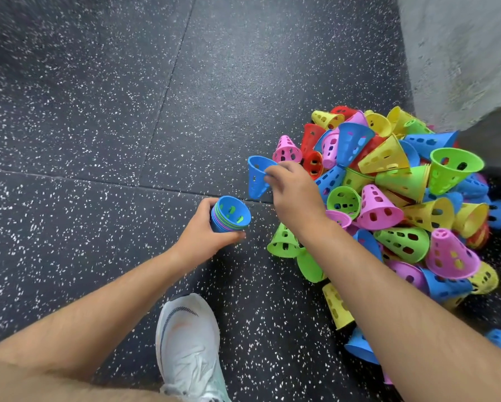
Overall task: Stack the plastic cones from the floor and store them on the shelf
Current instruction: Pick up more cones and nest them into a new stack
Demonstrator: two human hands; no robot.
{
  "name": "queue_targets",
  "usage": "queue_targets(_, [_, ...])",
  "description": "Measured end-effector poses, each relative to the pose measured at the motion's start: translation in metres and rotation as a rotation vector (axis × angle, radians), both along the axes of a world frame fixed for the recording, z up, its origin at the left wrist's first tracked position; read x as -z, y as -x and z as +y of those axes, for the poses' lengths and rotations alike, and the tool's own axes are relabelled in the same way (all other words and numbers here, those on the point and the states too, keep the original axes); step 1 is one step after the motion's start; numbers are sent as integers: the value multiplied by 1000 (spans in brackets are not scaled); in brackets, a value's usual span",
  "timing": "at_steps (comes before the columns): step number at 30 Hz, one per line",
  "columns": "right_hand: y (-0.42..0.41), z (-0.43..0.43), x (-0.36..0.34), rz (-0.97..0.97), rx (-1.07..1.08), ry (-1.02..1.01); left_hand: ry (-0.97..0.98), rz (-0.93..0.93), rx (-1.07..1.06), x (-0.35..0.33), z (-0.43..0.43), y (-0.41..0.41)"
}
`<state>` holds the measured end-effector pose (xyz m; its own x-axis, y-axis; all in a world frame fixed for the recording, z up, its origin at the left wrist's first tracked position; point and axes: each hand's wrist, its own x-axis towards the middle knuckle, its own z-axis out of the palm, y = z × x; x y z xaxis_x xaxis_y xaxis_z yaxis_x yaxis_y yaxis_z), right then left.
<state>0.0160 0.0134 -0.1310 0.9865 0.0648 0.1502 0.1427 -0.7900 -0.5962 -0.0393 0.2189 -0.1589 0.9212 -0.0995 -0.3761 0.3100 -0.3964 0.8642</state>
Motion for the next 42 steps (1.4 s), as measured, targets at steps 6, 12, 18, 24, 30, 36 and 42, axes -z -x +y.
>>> queue_targets(6, [29,3,-18,-32,-98,-113,18,-12,4,-3,-8,-13])
queue_targets(12, [41,-4,-20,256,-216,-91,66,-31,26,-8,-21,-21])
queue_targets(18, [-16,-10,-12,212,11,-19,27,-48,33,-6,-27,-36])
queue_targets(24, [-80,-16,0,411,96,342,9,-66,51,-10,-35,-66])
queue_targets(30, [-103,-22,15,380,88,578,-9,-47,57,-7,-35,-77])
queue_targets(36, [-106,-21,21,241,151,286,-6,-46,58,-3,-34,-77])
queue_targets(42, [-61,-19,-8,-24,153,40,4,-44,66,-1,-29,-71])
